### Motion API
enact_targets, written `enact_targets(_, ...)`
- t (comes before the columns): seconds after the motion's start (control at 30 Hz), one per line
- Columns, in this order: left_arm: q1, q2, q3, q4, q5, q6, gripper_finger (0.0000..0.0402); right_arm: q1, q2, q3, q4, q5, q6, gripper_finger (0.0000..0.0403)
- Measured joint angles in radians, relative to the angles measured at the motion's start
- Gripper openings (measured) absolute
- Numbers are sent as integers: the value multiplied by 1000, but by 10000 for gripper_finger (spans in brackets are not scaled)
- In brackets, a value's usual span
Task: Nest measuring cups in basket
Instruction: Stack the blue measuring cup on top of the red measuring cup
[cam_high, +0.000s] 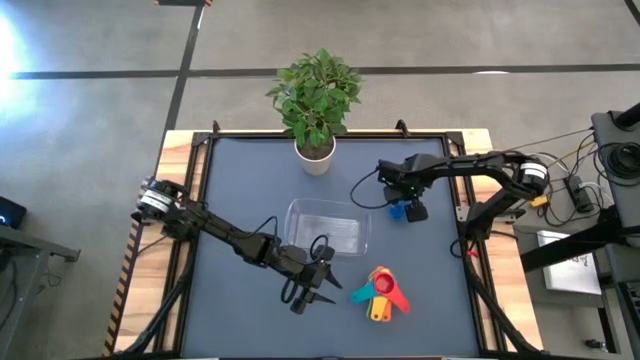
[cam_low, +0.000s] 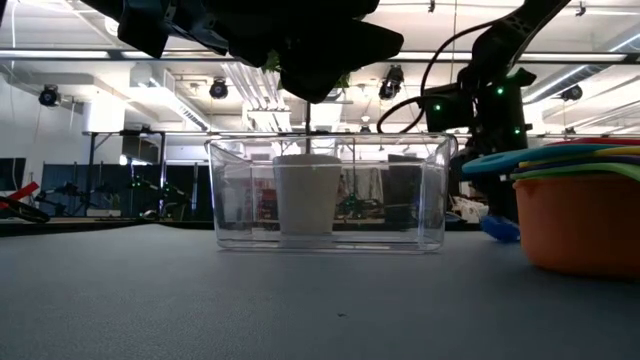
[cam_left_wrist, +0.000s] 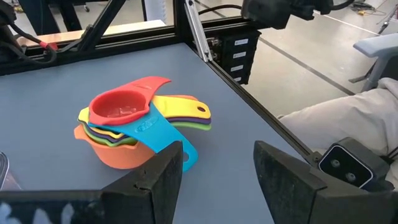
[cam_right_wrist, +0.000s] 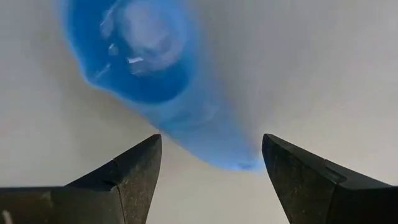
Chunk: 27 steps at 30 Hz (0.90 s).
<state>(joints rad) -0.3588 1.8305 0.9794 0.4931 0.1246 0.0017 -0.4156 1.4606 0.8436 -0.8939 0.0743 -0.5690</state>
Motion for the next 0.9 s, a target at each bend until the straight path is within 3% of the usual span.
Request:
enact_targets(0.7,0,0,0,-1,0,0,180,5,71,0,55,-35,100,265)
enact_targets(0.9,0,0,0,-1,0,0,180,10,83,2,44,-40,151,209)
